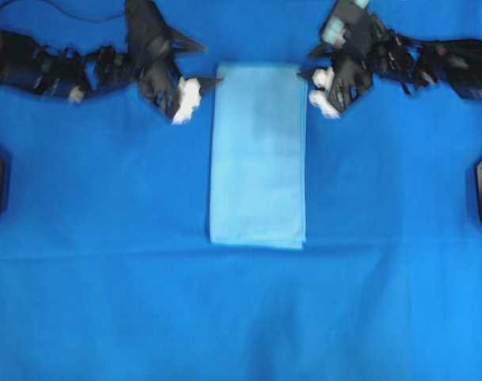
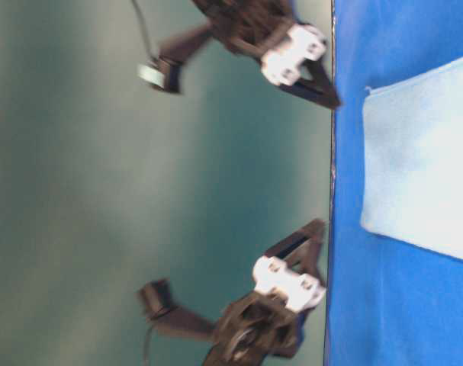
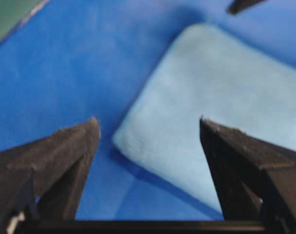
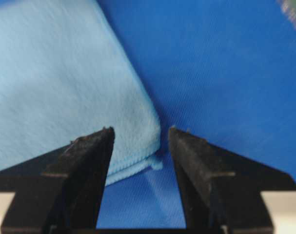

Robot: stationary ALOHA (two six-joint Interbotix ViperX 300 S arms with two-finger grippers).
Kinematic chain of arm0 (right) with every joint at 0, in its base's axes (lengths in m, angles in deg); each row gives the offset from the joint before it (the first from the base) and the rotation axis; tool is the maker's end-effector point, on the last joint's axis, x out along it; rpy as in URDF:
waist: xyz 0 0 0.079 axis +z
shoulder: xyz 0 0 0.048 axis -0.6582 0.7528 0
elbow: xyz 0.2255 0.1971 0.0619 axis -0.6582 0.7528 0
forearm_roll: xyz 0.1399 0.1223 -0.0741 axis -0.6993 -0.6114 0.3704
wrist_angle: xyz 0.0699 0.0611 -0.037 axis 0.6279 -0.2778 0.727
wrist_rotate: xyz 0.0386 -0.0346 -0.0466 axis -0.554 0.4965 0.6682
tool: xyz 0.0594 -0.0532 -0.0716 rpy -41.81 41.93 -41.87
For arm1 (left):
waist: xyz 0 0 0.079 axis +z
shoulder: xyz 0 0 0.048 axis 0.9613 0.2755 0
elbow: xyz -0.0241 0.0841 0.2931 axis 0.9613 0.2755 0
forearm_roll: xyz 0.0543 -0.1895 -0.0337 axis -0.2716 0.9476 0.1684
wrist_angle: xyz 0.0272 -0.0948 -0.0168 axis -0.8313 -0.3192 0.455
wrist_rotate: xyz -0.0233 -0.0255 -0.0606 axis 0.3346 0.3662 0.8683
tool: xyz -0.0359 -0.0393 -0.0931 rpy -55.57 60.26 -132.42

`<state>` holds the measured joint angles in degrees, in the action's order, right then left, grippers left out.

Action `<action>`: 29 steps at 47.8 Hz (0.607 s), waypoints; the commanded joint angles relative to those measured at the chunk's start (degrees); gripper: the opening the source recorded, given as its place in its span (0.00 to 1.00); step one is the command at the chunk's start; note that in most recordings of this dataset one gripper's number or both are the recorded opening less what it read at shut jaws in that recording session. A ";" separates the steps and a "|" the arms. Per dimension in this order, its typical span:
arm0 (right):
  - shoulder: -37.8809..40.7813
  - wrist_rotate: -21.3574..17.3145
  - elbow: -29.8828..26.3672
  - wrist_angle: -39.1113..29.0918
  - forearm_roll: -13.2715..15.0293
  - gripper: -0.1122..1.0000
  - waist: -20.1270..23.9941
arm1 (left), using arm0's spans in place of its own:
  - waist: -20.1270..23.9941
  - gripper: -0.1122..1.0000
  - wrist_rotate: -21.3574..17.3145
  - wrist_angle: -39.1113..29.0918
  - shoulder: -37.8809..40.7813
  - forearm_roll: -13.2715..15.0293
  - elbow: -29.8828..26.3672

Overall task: Fold a vertical towel.
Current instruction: 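Move both grippers to the towel's top corners, left and right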

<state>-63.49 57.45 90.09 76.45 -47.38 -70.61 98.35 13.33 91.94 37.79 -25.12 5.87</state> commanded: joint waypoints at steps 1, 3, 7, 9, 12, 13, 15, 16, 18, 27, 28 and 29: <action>1.67 0.09 -1.85 0.44 0.09 0.59 -0.62 | 0.62 0.81 -0.18 0.44 1.85 -0.18 -2.46; 2.46 0.09 -2.02 0.44 0.18 0.59 -0.88 | 0.88 0.81 -0.18 0.53 3.43 -0.18 -3.16; 3.52 0.09 -2.11 0.62 0.18 0.59 -1.23 | 0.97 0.79 -0.09 0.44 5.71 -0.18 -4.31; 3.96 0.09 -2.11 0.88 0.09 0.59 -1.41 | 0.97 0.79 -0.18 0.53 6.68 -0.18 -4.75; 4.13 0.09 -2.11 1.05 0.09 0.59 -1.49 | 0.97 0.78 -0.18 0.53 7.82 -0.18 -5.27; 4.22 0.00 -2.20 1.14 0.09 0.59 -1.49 | 0.97 0.77 -0.18 0.44 8.09 -0.18 -5.45; 4.31 0.00 -2.20 1.14 0.09 0.58 -1.49 | 1.05 0.76 -0.18 0.44 8.70 -0.18 -5.62; 4.31 0.00 -2.29 1.14 0.09 0.58 -1.49 | 1.05 0.75 -0.18 0.44 8.88 -0.18 -5.62; 4.48 0.00 -2.29 1.14 0.09 0.58 -1.49 | 1.14 0.72 -0.18 0.44 9.05 -0.18 -5.62; 5.10 0.18 -2.11 1.05 0.35 0.44 -1.41 | 1.23 0.39 -1.14 0.26 9.40 -0.44 -5.62; 5.19 0.18 -2.11 1.14 0.44 0.40 -1.41 | 1.23 0.34 -1.32 0.26 9.40 -0.53 -5.62; 5.10 0.18 -1.93 1.14 0.53 0.36 -1.41 | 1.14 0.29 -1.41 0.18 9.40 -0.53 -5.62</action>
<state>-57.78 57.54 88.68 77.24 -47.20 -71.84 99.41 12.18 91.94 47.81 -25.47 1.03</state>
